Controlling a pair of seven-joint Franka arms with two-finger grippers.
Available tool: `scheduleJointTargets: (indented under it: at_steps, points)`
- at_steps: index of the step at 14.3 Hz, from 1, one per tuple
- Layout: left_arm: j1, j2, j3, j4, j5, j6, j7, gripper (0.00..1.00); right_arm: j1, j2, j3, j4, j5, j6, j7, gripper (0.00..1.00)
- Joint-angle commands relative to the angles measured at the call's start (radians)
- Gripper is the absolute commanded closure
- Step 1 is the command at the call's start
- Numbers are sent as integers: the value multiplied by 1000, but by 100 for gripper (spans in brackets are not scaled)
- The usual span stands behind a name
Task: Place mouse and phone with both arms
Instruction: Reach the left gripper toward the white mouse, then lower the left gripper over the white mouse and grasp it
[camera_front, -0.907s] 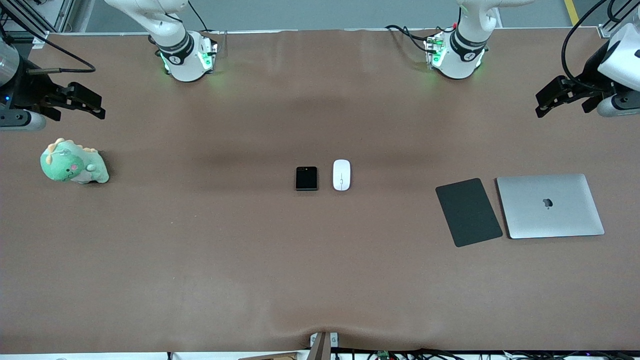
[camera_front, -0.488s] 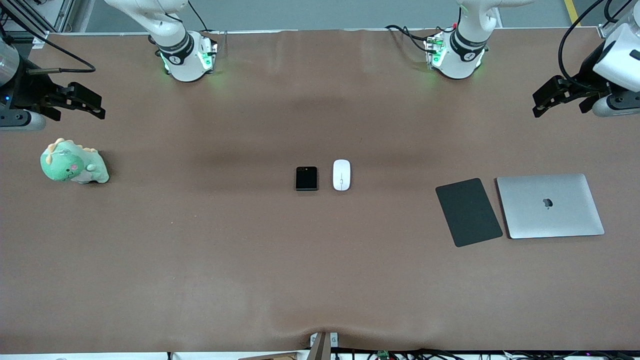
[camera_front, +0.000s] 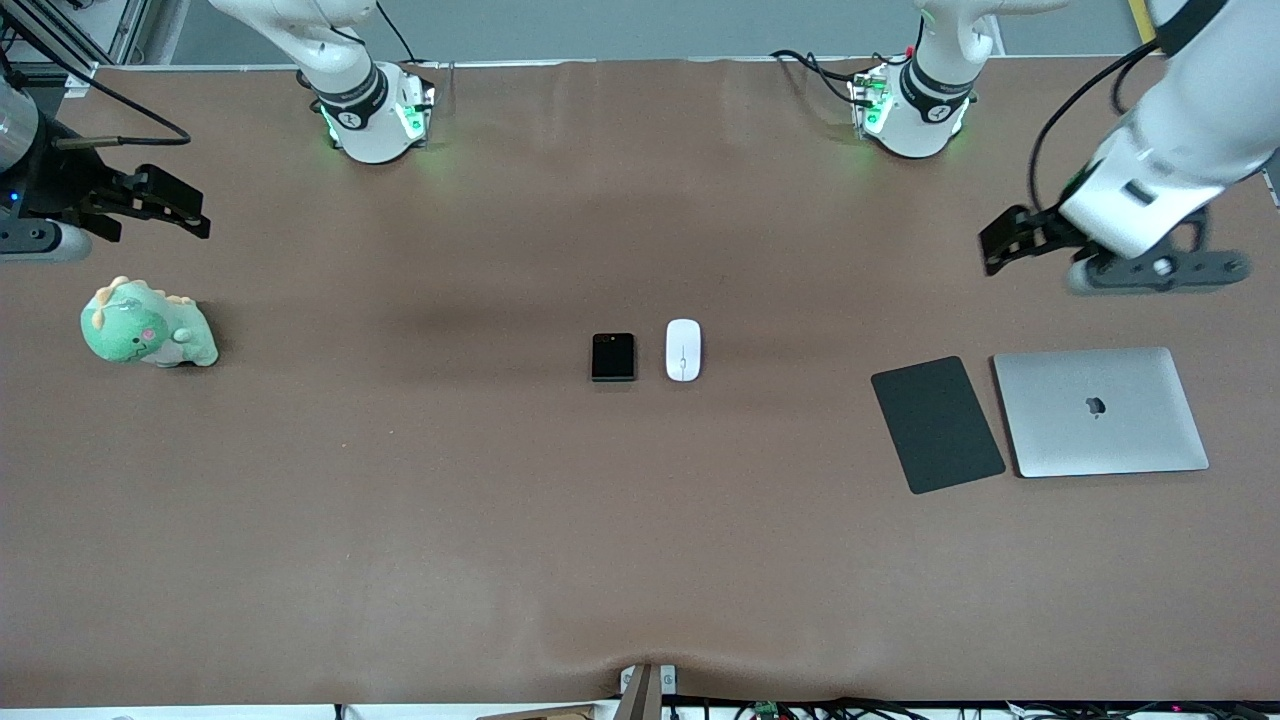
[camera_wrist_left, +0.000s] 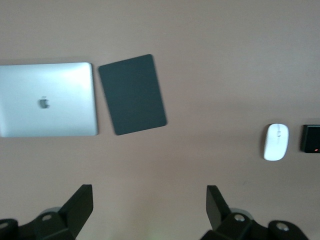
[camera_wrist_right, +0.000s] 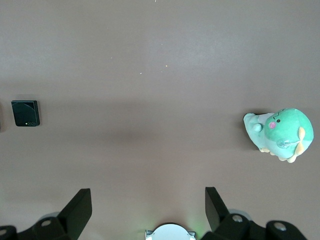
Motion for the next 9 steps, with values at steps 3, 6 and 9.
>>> scheduleJointTargets:
  at_steps: [3,6,9]
  points:
    - [-89,190,-80,29,2,145,-232,0,-17,-21,9,-17,-3,0,-14,0]
    - [-182,305,-80,28,68,248,-361,0,-17,-21,9,-17,-3,0,-15,0]
    - [-320,439,-80,29,150,372,-534,0,-18,-21,8,-17,-3,0,-14,0]
